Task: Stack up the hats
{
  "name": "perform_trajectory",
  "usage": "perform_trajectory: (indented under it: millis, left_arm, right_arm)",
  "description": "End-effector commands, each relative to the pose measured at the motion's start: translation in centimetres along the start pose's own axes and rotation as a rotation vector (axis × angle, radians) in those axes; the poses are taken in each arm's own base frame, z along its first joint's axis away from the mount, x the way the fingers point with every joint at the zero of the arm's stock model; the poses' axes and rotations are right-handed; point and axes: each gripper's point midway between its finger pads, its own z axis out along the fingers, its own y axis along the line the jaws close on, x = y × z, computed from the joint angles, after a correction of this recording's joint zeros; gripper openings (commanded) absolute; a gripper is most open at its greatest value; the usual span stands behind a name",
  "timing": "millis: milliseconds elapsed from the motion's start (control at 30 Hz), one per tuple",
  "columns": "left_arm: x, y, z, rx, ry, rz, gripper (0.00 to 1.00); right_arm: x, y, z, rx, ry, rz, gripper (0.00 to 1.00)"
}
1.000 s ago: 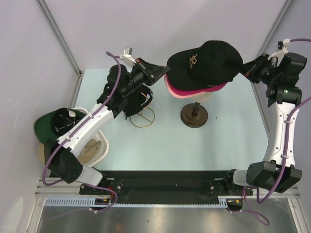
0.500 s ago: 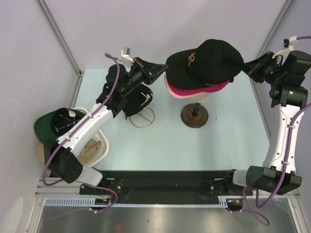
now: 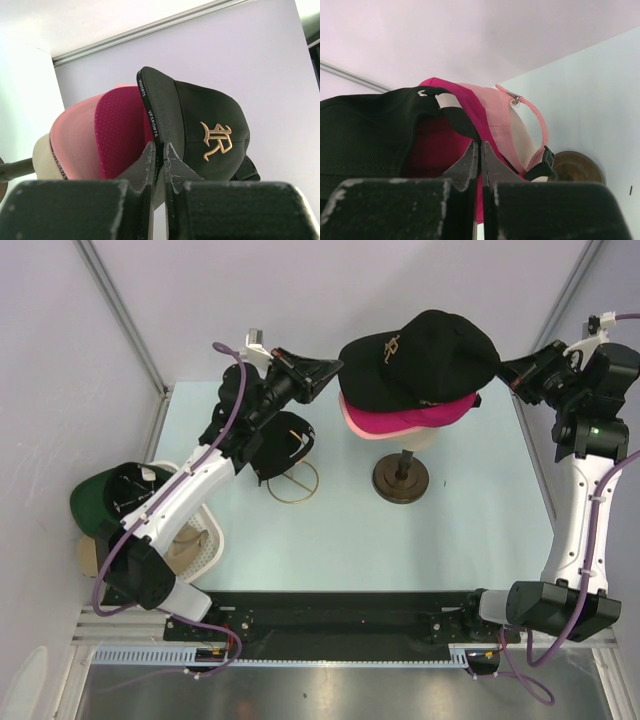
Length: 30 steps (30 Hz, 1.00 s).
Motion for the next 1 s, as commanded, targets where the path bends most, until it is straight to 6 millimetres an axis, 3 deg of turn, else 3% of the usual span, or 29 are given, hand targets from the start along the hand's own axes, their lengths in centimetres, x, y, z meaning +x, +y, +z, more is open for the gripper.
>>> perform_trajectory:
  millis: [0,300,567,700,967]
  left_arm:
    - [-2.4,-1.2,0.2,0.007,-0.082,0.01,0.0]
    - [-2.7,-4.4,-1.4,0.052,-0.096,0.016,0.0]
    - [-3.0,-6.6,-2.4,0.101,-0.106,0.001,0.0]
    - [-2.5,-5.7,-2.3,0.084,-0.097,-0.018,0.0]
    - [-2.0,-2.6,-1.7,0.02,-0.093,-0.047,0.0]
  right_arm:
    - [-0.9,-0.1,0.3,-0.012,-0.043,-0.008,0.0]
    - [-1.2,2.7,-2.1,-0.044,-0.059,-0.005,0.0]
    - [-2.9,4.8,-3.0,-0.07,-0.098,-0.02,0.0]
    - [-2.8,4.3,-3.1,-0.039,-0.095,-0.028,0.0]
    - [-1.2,1.1,-2.5,0.061,-0.052,-0.017,0.0]
